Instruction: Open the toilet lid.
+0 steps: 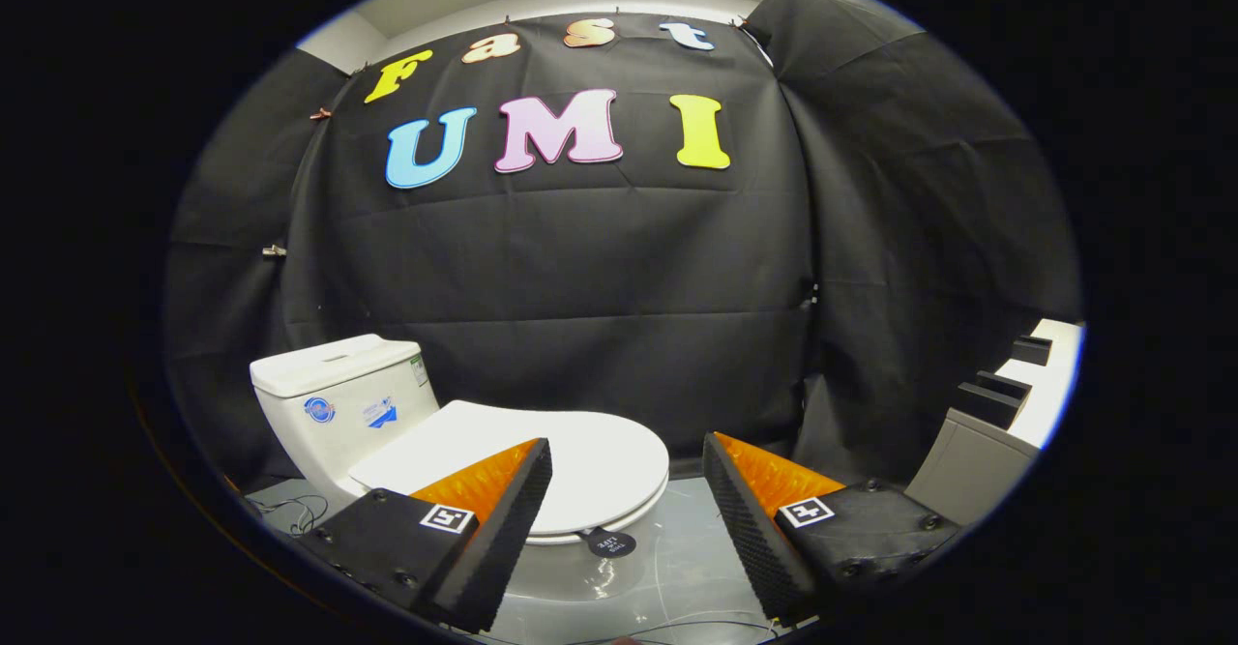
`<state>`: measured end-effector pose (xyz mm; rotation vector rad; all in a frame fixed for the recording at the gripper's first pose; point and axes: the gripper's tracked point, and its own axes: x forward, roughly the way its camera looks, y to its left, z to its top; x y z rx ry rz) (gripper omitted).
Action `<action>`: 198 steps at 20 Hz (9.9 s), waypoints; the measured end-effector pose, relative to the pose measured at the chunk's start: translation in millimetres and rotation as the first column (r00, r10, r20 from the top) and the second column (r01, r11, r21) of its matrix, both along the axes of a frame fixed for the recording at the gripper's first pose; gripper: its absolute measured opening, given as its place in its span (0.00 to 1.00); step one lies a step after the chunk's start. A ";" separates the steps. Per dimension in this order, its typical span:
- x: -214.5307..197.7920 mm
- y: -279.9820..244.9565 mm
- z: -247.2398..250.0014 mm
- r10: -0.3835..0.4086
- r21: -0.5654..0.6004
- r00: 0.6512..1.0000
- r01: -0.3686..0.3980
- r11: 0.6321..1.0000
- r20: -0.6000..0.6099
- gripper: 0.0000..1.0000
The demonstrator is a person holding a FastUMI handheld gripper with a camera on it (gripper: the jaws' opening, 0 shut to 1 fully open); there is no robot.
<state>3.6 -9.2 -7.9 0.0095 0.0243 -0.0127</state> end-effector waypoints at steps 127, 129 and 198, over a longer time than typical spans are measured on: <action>81.1 219.7 104.6 -0.005 0.351 0.965 0.101 0.931 -0.264 0.05; 80.0 234.0 110.7 -0.019 0.323 0.966 0.105 0.940 -0.259 0.05; 53.0 496.0 154.1 0.133 -0.024 0.981 -0.138 0.990 -0.144 0.99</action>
